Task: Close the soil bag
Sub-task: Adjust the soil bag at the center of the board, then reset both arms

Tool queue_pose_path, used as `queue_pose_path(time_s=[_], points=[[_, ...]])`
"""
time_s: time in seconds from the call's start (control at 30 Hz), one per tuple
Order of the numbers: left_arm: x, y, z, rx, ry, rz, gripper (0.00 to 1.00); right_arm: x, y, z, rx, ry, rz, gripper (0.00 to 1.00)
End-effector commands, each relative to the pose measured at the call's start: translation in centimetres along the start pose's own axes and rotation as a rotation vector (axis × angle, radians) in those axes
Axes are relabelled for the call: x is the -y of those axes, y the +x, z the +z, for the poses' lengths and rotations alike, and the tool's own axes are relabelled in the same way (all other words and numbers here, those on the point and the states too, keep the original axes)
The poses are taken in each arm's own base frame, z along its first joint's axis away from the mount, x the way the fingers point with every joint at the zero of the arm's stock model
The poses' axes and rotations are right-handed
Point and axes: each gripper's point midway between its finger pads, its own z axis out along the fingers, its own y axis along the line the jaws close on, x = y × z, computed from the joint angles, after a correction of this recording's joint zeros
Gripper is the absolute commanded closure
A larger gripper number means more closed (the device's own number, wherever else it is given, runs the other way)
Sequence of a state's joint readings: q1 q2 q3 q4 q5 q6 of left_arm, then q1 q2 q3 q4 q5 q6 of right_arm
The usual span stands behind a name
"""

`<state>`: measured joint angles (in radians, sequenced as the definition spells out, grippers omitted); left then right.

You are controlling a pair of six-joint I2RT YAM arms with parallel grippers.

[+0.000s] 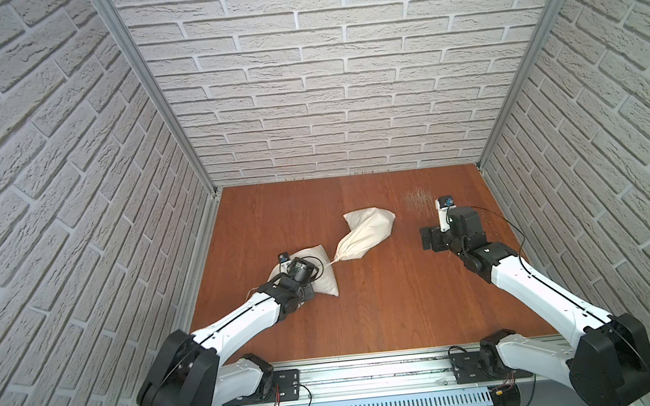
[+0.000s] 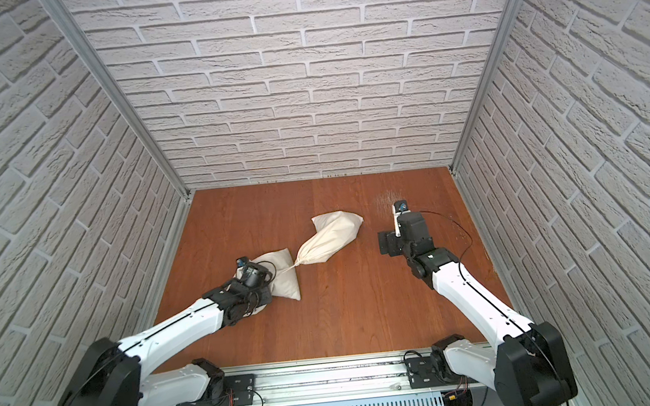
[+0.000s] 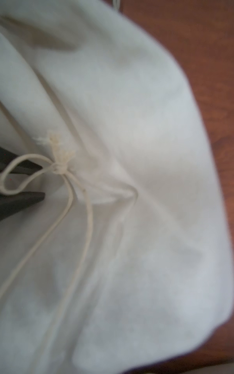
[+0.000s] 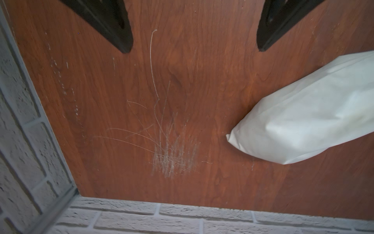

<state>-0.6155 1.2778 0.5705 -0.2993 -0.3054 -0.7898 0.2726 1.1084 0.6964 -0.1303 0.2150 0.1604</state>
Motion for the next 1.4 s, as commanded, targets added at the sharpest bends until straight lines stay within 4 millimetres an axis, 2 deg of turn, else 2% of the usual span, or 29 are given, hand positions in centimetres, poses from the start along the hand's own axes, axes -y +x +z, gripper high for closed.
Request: queue_pose_path(time_s=[0.0, 0.1, 0.13, 0.23, 0.27, 0.3, 0.33, 0.47, 0.53, 0.6, 0.67, 0.8, 0.9, 0.93, 0.97, 1.03, 1.07, 1.13, 1.2, 1.27, 1.37], points=[[5.7, -2.1, -0.5, 0.102, 0.108, 0.024, 0.74, 3.0, -1.6, -0.5, 0.125, 0.085, 0.151, 0.01], [10.2, -2.5, -2.2, 0.155, 0.174, 0.107, 0.65, 4.7, -0.2, 0.0, 0.116, 0.120, 0.205, 0.01], [10.9, -3.1, -3.0, 0.188, 0.178, 0.122, 0.60, 5.3, 0.2, 0.1, 0.112, 0.135, 0.214, 0.01], [11.9, -4.8, -5.8, 0.243, 0.226, 0.126, 0.36, 7.0, 1.0, 0.3, 0.114, 0.182, 0.245, 0.01], [11.7, -5.5, -6.9, 0.268, 0.238, 0.121, 0.23, 7.5, 1.2, 0.3, 0.119, 0.196, 0.257, 0.01], [11.2, -6.2, -8.3, 0.299, 0.245, 0.117, 0.11, 8.4, 1.7, 0.4, 0.124, 0.223, 0.274, 0.01], [10.7, -6.8, -9.2, 0.323, 0.244, 0.113, 0.04, 8.8, 1.7, 0.4, 0.139, 0.235, 0.285, 0.01], [7.7, -9.2, -12.8, 0.397, 0.286, 0.043, 0.02, 10.5, 2.2, 1.1, 0.178, 0.295, 0.308, 0.01], [5.1, -10.9, -14.5, 0.458, 0.331, -0.053, 0.02, 10.8, 2.0, 1.5, 0.204, 0.308, 0.283, 0.01], [1.2, -12.4, -14.9, 0.508, 0.287, -0.140, 0.02, 10.8, 1.7, 2.1, 0.239, 0.305, 0.273, 0.01], [-3.5, -13.7, -14.1, 0.520, 0.194, -0.255, 0.02, 10.8, 1.8, 2.6, 0.273, 0.300, 0.279, 0.01], [-11.5, -14.5, -11.4, 0.512, 0.029, -0.472, 0.02, 10.9, 2.5, 3.3, 0.328, 0.304, 0.269, 0.01], [-16.9, -14.4, -9.9, 0.559, -0.234, -0.485, 0.02, 10.6, 2.4, 2.6, 0.382, 0.281, 0.243, 0.01], [-18.3, -14.3, -9.4, 0.570, -0.323, -0.473, 0.02, 10.4, 2.3, 2.2, 0.426, 0.268, 0.232, 0.01], [-19.2, -14.3, -9.0, 0.578, -0.386, -0.451, 0.02, 10.6, 3.1, 2.1, 0.441, 0.277, 0.234, 0.01], [-19.9, -14.6, -7.6, 0.596, -0.445, -0.394, 0.02, 10.1, 3.4, 3.1, 0.456, 0.246, 0.219, 0.01], [-19.8, -15.0, -7.1, 0.620, -0.445, -0.358, 0.02, 8.8, 3.8, 4.3, 0.416, 0.182, 0.164, 0.01], [-19.1, -15.4, -5.4, 0.652, -0.431, -0.245, 0.02, 6.8, 2.7, 6.5, 0.367, 0.089, 0.091, 0.01], [-17.8, -15.9, -3.9, 0.687, -0.396, -0.118, 0.02, 6.2, 3.0, 7.8, 0.277, 0.068, 0.059, 0.01], [-16.2, -15.9, -2.0, 0.688, -0.325, -0.020, 0.02, 5.9, 2.8, 8.2, 0.261, 0.051, 0.052, 0.01], [-12.6, -16.8, -0.3, 0.676, -0.187, 0.111, 0.02, 6.0, 2.8, 8.6, 0.233, 0.052, 0.058, 0.01]])
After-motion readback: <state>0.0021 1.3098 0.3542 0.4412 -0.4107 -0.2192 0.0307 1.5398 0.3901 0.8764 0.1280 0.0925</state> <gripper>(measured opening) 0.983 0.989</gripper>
